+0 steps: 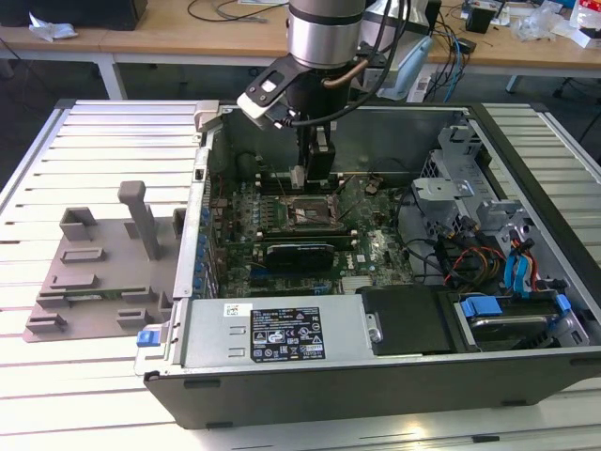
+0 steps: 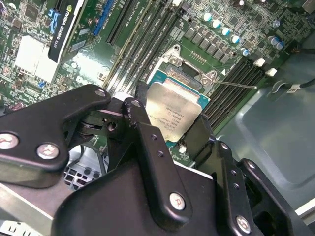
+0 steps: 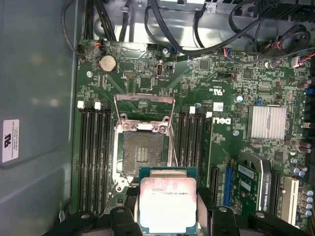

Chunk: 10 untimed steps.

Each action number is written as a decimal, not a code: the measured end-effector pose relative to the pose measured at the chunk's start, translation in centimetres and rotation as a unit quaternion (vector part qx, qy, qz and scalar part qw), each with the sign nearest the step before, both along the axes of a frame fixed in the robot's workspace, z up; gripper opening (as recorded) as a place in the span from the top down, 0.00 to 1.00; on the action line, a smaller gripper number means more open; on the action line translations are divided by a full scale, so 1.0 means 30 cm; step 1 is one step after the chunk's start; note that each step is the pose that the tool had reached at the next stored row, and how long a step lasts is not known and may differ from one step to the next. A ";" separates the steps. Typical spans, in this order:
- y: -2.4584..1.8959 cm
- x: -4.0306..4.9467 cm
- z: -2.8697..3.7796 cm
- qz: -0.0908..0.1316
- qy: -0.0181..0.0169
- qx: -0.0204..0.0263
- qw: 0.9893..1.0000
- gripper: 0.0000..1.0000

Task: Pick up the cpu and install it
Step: 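Place the cpu into insertion slot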

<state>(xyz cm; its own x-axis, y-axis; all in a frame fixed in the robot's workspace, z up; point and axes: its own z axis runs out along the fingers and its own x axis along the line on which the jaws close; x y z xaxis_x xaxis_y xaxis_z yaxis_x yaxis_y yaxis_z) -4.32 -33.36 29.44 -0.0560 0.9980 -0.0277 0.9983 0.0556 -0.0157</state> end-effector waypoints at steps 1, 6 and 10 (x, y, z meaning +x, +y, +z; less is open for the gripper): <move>0.001 0.000 -0.002 0.000 0.000 0.000 1.000 0.45; 0.012 0.006 -0.014 0.000 0.000 0.000 1.000 0.45; 0.018 0.008 -0.021 0.000 0.000 0.000 1.000 0.45</move>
<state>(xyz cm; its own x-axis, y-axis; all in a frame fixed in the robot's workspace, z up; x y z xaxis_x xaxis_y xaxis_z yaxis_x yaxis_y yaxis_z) -4.06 -32.81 28.82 -0.0560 0.9980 -0.0277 0.9983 0.0556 -0.0157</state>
